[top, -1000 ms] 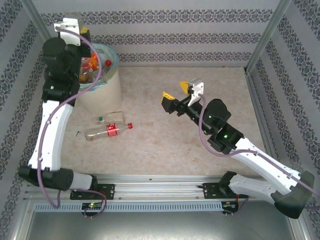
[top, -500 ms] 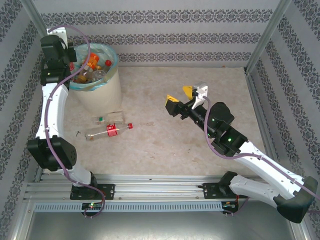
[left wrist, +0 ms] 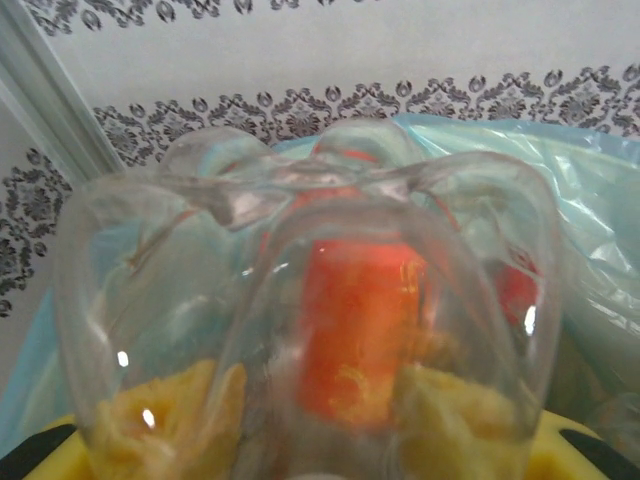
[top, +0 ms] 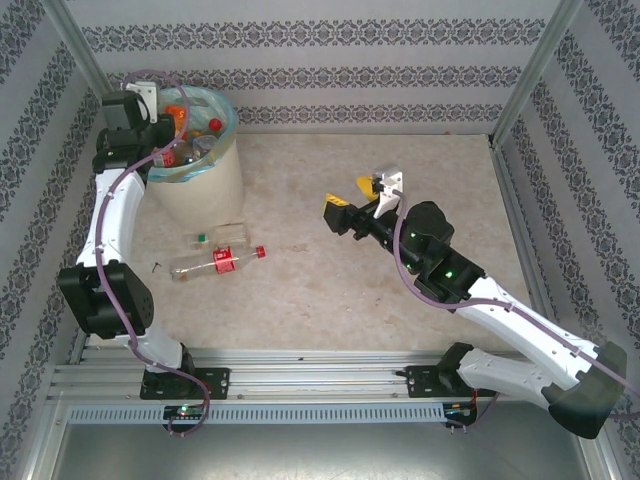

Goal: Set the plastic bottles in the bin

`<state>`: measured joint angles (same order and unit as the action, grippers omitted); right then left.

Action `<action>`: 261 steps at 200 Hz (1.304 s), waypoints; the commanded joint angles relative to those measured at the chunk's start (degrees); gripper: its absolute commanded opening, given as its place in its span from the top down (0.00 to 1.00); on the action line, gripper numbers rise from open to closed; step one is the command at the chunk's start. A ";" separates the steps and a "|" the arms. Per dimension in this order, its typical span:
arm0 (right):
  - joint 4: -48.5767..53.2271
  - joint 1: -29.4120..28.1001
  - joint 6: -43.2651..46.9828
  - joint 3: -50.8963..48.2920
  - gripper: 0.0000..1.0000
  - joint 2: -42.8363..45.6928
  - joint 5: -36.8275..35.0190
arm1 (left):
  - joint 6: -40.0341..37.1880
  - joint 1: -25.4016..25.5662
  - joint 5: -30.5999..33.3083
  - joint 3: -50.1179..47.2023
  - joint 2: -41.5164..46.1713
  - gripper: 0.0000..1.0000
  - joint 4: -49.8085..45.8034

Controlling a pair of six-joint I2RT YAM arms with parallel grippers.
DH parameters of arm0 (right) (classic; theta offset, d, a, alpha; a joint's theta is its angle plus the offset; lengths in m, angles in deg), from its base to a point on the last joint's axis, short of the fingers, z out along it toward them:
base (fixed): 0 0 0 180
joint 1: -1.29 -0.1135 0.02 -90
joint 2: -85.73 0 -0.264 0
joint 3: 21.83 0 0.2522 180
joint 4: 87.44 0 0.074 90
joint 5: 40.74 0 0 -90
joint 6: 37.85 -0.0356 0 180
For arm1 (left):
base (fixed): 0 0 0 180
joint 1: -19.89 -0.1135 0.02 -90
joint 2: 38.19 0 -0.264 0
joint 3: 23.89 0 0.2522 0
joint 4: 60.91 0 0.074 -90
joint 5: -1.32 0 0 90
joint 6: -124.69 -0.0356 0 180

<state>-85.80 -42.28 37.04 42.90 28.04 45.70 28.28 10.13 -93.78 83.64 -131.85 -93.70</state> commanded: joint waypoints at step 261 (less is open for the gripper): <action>-0.79 0.87 -3.08 6.29 0.14 -8.78 4.78 | 7.84 0.97 -8.07 5.74 7.96 0.49 -8.80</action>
<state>-85.03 -41.58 34.57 47.40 19.41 49.33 35.14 10.57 -101.95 90.77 -123.09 -101.28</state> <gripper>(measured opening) 0.859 0.560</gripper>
